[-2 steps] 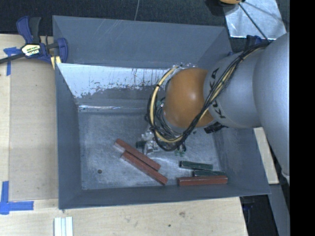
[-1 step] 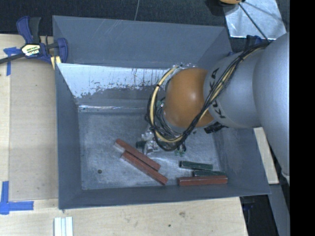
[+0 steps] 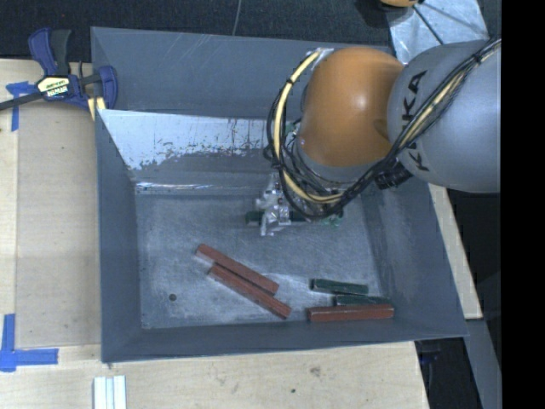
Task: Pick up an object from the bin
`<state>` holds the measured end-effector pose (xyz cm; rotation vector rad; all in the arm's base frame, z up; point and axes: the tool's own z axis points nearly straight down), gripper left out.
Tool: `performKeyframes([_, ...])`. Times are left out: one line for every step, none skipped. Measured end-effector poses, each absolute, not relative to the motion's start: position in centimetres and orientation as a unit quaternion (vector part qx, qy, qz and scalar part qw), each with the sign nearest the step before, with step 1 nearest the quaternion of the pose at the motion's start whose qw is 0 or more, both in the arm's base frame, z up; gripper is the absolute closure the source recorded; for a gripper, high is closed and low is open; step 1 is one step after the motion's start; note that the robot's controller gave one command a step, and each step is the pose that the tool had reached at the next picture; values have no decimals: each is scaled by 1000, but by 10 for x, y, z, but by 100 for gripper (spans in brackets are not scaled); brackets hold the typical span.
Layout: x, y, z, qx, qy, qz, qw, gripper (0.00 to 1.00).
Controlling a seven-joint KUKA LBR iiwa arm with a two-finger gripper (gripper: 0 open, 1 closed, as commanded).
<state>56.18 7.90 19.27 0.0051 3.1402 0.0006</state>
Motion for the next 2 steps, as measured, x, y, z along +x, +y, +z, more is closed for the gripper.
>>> performKeyframes([562,79,193,2,1000,0,1,100])
performKeyframes([540,51,301,-197,980,0,4,100])
